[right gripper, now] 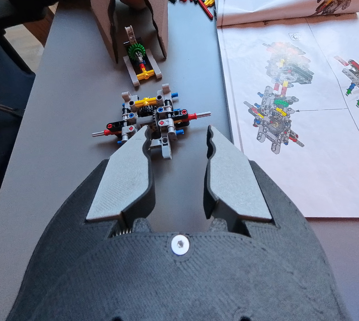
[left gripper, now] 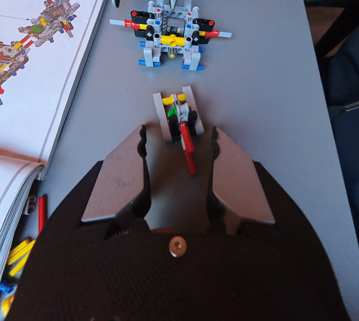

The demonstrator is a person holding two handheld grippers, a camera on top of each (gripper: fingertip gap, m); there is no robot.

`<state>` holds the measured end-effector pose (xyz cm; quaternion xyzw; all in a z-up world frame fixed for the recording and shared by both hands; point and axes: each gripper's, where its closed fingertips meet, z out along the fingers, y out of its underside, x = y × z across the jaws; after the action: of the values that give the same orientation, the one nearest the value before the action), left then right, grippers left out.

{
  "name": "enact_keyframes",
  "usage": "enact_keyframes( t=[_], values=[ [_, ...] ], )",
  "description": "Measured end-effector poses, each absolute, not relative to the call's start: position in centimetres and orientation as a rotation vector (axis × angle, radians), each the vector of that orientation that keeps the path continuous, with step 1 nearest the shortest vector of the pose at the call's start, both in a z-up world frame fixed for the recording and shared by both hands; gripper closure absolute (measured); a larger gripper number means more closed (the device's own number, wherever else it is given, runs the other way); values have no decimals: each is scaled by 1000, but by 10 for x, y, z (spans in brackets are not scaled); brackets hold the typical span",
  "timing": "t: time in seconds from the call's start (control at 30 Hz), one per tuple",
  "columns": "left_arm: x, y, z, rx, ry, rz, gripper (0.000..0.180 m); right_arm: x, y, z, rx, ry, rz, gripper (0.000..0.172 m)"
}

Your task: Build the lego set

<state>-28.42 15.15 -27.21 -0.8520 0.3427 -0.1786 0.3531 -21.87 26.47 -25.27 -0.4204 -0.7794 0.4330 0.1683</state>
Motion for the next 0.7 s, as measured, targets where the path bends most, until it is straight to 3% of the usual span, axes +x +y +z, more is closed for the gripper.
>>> enact_keyframes(
  t=[0.53,0.6,0.7],
  values=[
    [-288,155,-273,-2206,879,-400,127,-219,265,-255,-1207,-2232,1237,118],
    [-287,154,-273,-2200,889,-409,138,-218,264,-256,-1207,-2239,1234,118],
    [-287,154,-273,-2202,884,-414,139,-218,264,-256,-1206,-2245,1231,118]
  ],
)
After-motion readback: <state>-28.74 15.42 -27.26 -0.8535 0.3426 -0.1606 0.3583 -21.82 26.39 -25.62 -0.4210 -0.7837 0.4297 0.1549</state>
